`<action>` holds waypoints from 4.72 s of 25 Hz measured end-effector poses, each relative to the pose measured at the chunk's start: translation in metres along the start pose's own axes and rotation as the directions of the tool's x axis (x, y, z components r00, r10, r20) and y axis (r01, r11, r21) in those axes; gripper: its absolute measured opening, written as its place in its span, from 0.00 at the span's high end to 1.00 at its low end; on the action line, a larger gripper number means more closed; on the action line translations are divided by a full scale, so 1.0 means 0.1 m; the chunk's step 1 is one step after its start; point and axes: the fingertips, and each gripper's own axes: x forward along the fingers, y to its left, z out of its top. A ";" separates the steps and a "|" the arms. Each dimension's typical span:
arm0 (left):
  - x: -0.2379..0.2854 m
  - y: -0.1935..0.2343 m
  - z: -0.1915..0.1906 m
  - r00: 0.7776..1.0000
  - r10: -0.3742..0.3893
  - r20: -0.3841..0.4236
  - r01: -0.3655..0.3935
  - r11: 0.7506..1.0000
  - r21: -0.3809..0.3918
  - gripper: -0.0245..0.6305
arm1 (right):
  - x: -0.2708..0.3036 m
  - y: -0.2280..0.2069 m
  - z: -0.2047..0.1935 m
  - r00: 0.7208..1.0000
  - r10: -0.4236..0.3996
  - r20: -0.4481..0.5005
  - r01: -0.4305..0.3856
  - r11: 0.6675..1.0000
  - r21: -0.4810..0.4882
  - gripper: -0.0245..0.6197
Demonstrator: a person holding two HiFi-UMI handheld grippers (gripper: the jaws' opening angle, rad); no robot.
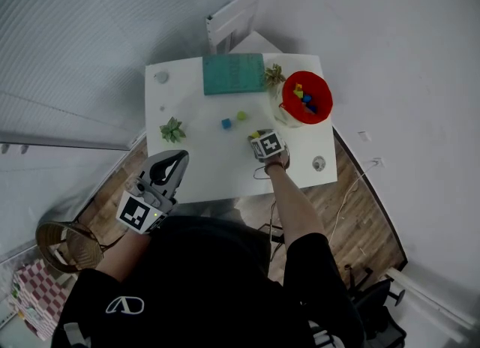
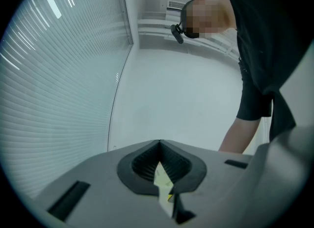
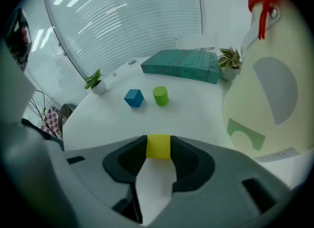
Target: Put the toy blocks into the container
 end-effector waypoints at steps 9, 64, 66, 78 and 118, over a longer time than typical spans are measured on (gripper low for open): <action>0.07 -0.03 0.07 0.999 -0.024 0.037 0.025 0.999 -0.020 0.96 | -0.47 0.13 0.35 0.991 -0.005 0.132 0.010 0.999 -0.039 0.73; 0.58 -0.37 0.65 0.972 -0.146 0.184 0.152 0.988 -0.016 0.96 | -4.58 0.25 1.56 0.248 -0.177 0.953 0.351 0.933 0.082 0.74; 0.56 -0.35 0.59 0.977 -0.135 0.167 0.140 0.990 -0.015 0.96 | -4.63 0.09 1.56 0.239 -0.199 0.950 0.360 0.927 0.104 0.74; 0.52 -0.36 0.54 0.984 -0.112 0.140 0.115 0.993 -0.014 0.96 | -4.57 -0.47 1.55 0.251 -0.277 0.928 0.374 0.911 0.171 0.74; 0.36 -0.15 0.39 0.995 -0.040 0.096 0.042 0.999 -0.021 0.96 | -2.72 -1.68 1.38 0.647 -0.369 0.668 0.250 0.930 0.271 0.48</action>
